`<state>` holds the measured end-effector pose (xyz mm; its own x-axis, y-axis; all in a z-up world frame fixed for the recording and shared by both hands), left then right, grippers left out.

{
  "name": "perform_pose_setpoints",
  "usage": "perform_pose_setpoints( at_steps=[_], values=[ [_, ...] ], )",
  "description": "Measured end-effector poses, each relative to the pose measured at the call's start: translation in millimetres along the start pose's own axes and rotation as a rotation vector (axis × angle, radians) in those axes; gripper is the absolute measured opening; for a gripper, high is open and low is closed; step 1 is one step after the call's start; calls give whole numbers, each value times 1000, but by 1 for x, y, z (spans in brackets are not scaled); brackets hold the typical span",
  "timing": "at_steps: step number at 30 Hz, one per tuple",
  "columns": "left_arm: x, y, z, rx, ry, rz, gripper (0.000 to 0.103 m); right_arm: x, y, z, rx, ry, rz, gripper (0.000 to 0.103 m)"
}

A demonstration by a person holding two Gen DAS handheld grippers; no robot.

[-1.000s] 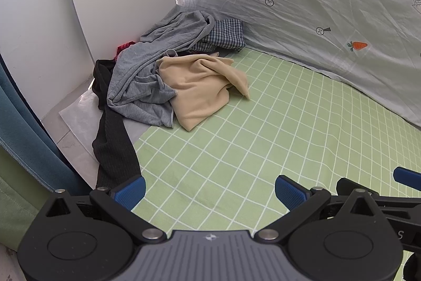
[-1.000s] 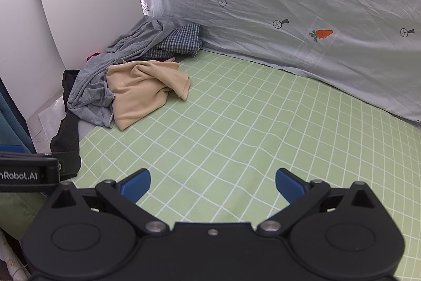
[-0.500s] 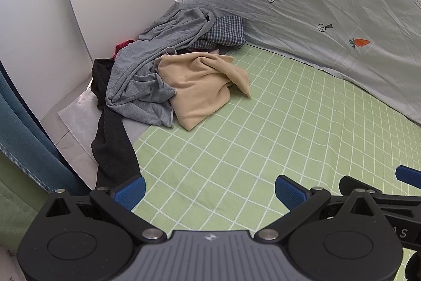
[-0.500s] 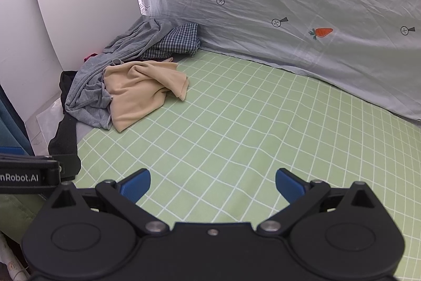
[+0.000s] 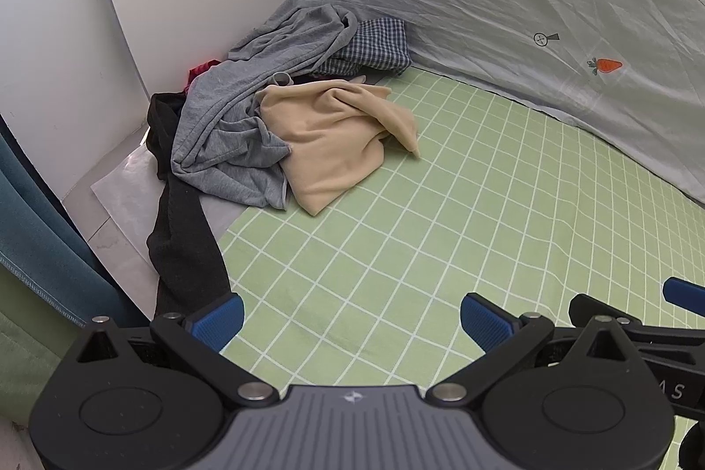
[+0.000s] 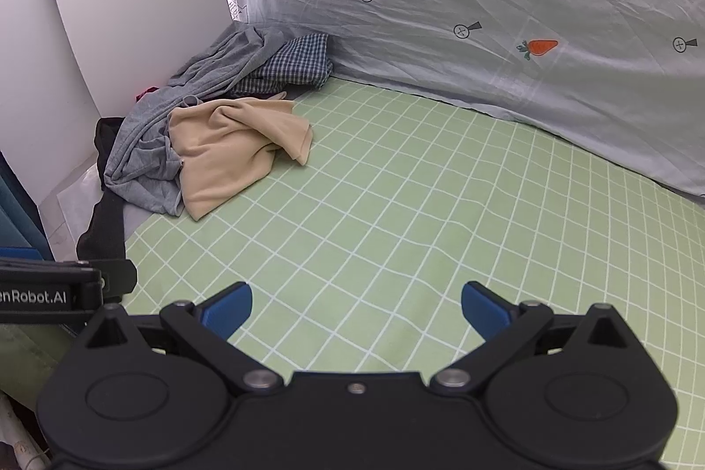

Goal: Fold clothes

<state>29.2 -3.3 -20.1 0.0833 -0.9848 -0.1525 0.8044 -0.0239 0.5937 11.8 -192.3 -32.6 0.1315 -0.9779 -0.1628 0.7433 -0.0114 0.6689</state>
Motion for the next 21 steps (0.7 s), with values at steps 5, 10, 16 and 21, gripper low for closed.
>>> perform_pose_setpoints(
  at_steps=[5,10,16,21],
  values=[
    [1,5,-7,-9,0,-3,103,1,2,-8,-10,-1,-7,102],
    [0,13,-20,-29,-8,11,103,7,5,-20,-27,-7,-24,102],
    [-2,31,-46,-61,11,31,103,20,14,-46,-54,-33,-33,102],
    [-5,53,-79,-89,49,54,103,23,29,-78,-88,-13,-1,91]
  ],
)
Point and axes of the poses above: each gripper's, at about its wrist camera, not at the fingertips, and z roughly against the way its jaws point, x to its right, y to its top, the point moved 1 cm from there along -z, roughly the way its jaws point, and after that the axes turned 10 degrees about y, right-handed, at the moved point
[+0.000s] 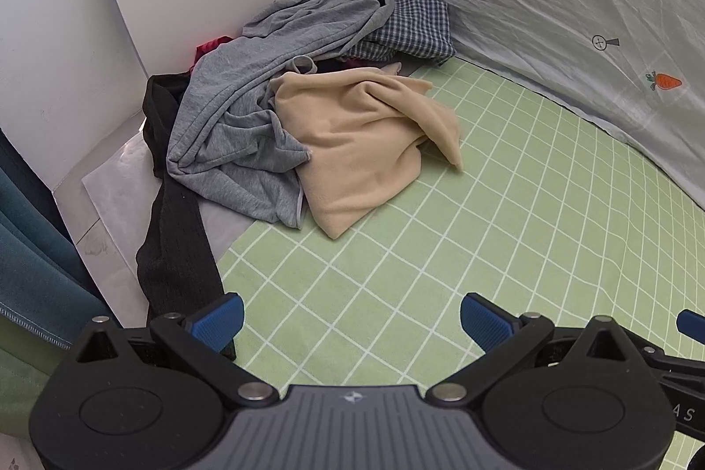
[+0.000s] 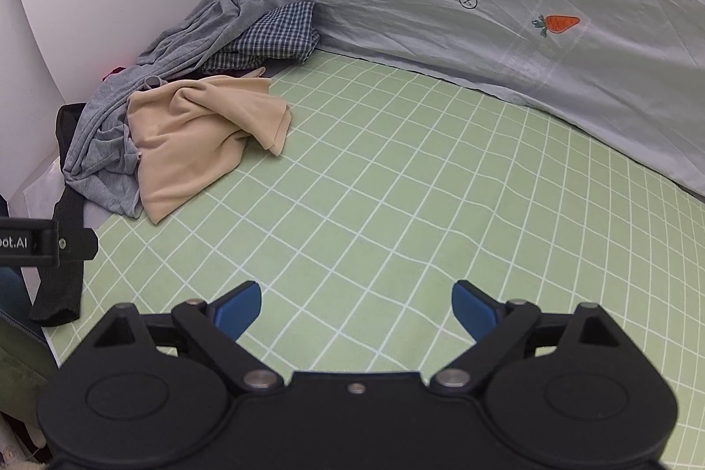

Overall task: Fold clothes
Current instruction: 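Grasp the beige shirt from the pile with the right gripper and lift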

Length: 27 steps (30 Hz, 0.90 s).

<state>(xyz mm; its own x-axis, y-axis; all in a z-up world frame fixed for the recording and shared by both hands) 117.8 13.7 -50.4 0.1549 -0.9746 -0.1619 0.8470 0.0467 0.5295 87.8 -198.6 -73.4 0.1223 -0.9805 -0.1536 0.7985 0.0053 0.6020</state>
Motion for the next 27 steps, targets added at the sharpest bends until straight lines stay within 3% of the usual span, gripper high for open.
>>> perform_pose_setpoints(
  at_steps=[8,12,15,21,23,24,27],
  values=[
    [-5,55,-80,-96,42,23,102,0,51,-76,-48,27,35,74],
    [-10,78,-125,-161,91,24,101,-14,84,-126,-75,98,116,62],
    [-15,93,-151,-194,116,44,101,-31,105,-161,-96,156,192,48],
    [-26,111,-179,-216,152,92,101,-62,132,-213,-77,248,337,41],
    [-31,113,-183,-240,134,116,101,-66,135,-221,-65,250,368,22],
    [-32,112,-183,-245,130,122,101,-66,137,-222,-52,255,377,6],
    [-33,111,-178,-241,140,115,101,-59,142,-209,54,249,357,5]
  ],
)
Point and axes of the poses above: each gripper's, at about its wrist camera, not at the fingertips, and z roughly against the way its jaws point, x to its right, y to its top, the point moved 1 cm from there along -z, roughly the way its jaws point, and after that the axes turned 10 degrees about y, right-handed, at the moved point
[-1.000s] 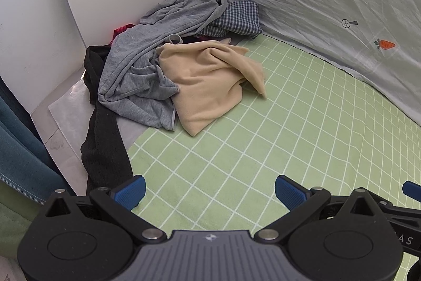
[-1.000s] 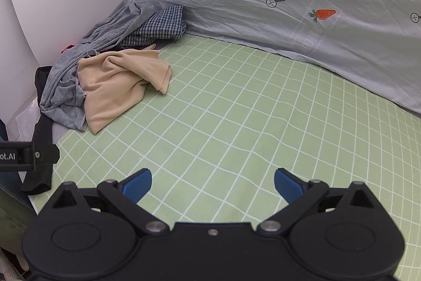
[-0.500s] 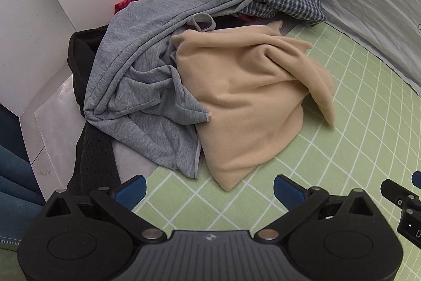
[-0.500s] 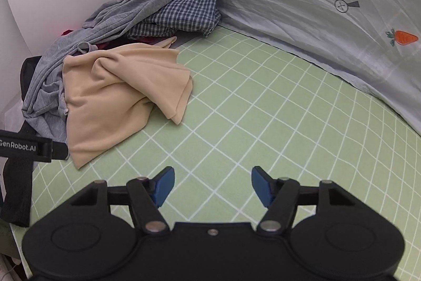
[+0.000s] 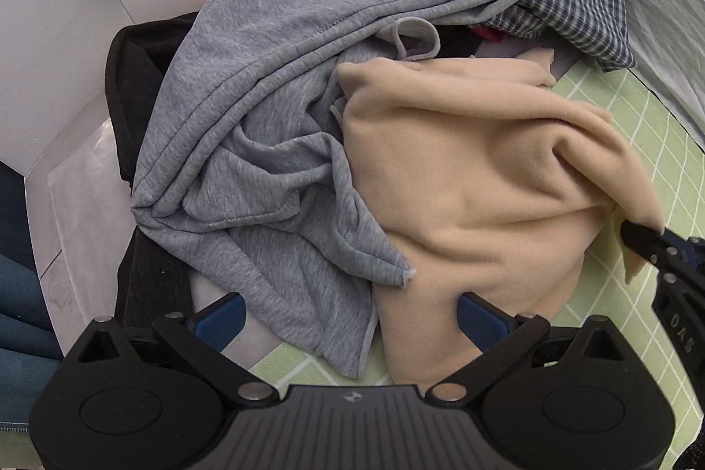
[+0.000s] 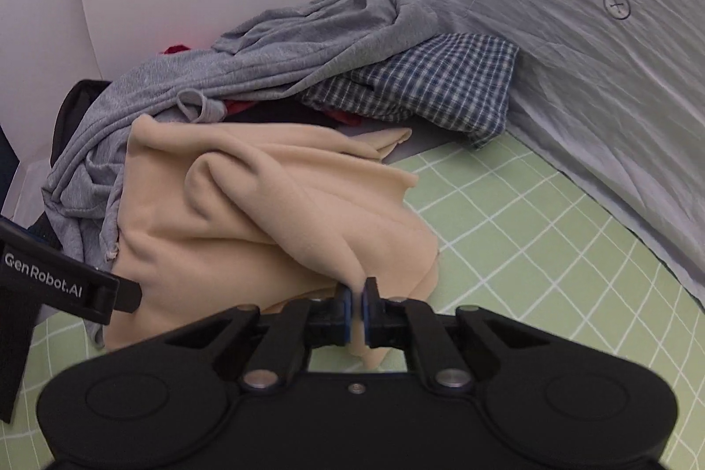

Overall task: Fold clothes
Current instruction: 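Grasp the beige shirt from the pile with the right gripper and lift, then drop the beige shirt onto the open mat with the right gripper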

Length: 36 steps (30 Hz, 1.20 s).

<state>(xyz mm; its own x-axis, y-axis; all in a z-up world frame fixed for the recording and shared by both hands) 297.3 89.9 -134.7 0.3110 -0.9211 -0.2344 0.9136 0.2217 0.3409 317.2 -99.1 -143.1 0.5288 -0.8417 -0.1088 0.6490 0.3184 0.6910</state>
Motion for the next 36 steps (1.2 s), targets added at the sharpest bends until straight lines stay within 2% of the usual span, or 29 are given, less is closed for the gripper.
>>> perform_pose_setpoints(
  at_steps=[4,7,12,14,17,19,21,24,26,28,30,32,33,34,36],
  values=[
    [1,-5,14,22,8,-14,101,13,14,61,195,-118,-45,4],
    [7,-11,32,40,-62,-15,101,19,25,120,347,-209,-81,4],
    [22,-32,77,130,-113,-49,101,25,30,240,626,-437,-105,4],
    [30,-46,94,146,-161,-64,101,30,24,281,694,-523,-129,4],
    [40,-70,122,172,-212,-102,101,33,-4,351,771,-708,-125,4],
    [49,-90,142,199,-238,-138,101,36,-32,387,770,-778,-145,4],
    [57,-113,159,218,-265,-173,101,36,-69,411,722,-826,-203,5],
    [70,-149,176,226,-298,-218,101,40,-139,420,523,-858,-362,6],
    [80,-174,185,222,-312,-242,101,45,-191,414,340,-846,-510,7],
    [88,-195,190,212,-316,-266,101,46,-245,409,229,-807,-650,8],
    [97,-218,199,206,-325,-297,101,38,-286,413,182,-778,-739,8],
    [105,-239,210,204,-334,-322,101,34,-305,421,164,-767,-753,10],
    [109,-245,213,199,-336,-327,101,35,-309,426,165,-765,-745,17],
    [114,-251,217,193,-337,-330,101,36,-312,431,166,-764,-737,31],
    [124,-258,220,179,-346,-333,101,40,-314,442,190,-760,-717,37]
  ],
)
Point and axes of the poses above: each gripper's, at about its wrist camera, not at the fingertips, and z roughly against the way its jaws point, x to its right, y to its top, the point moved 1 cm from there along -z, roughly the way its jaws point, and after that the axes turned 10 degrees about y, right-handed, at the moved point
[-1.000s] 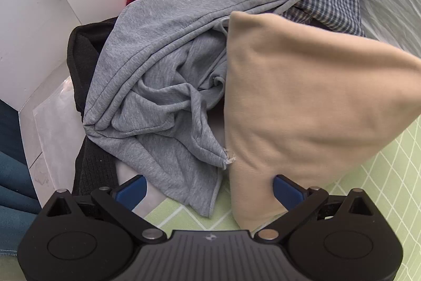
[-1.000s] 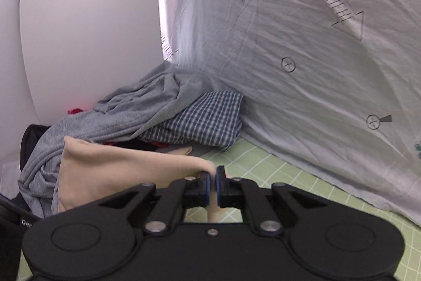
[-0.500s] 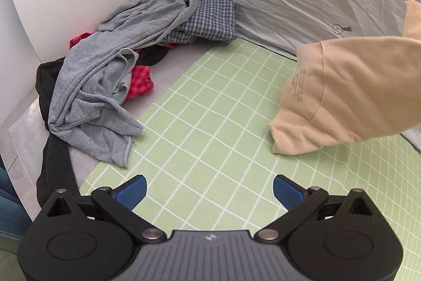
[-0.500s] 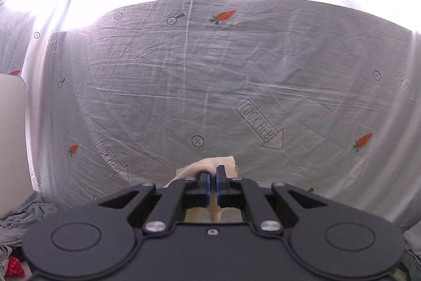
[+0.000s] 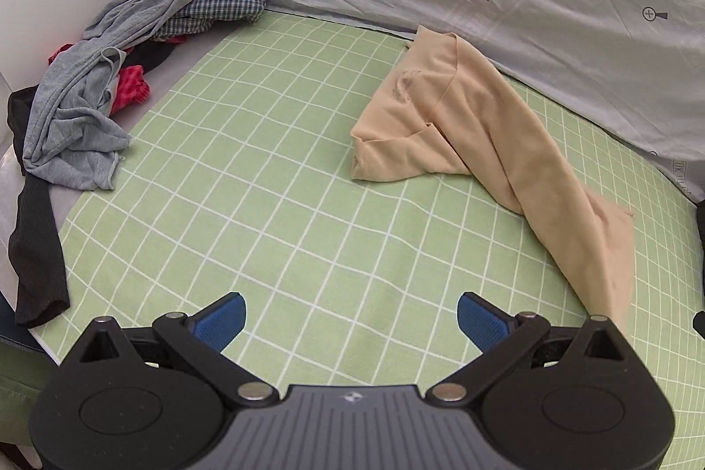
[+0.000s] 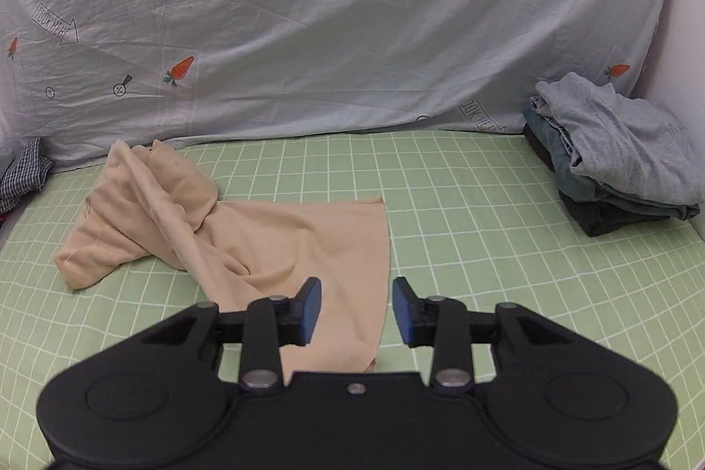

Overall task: Fold clothes
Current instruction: 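Drop the beige shirt onto the open mat with the right gripper, then grasp the beige shirt with both grippers and drag it across the mat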

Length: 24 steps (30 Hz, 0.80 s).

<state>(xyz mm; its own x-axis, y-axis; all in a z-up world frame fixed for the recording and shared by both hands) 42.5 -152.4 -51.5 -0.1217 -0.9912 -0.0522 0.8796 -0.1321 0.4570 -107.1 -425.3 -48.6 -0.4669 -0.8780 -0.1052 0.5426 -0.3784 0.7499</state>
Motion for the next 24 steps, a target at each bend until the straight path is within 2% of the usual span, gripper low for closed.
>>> perform_pose_setpoints(
  at_steps=[4,9,12,20,24],
  values=[
    [32,6,-3,2,-27,-18,101,19,9,-5,4,18,-5,38],
    [73,22,-16,21,-48,-28,101,49,21,-35,-18,18,-30,44],
    [95,41,-35,7,-60,-19,97,64,36,-64,-21,18,-40,46],
    [139,96,-98,-46,-9,-39,89,82,48,-165,-156,61,-52,48],
    [151,114,-133,-98,-6,-31,78,83,49,-219,-216,81,-20,55]
  ],
)
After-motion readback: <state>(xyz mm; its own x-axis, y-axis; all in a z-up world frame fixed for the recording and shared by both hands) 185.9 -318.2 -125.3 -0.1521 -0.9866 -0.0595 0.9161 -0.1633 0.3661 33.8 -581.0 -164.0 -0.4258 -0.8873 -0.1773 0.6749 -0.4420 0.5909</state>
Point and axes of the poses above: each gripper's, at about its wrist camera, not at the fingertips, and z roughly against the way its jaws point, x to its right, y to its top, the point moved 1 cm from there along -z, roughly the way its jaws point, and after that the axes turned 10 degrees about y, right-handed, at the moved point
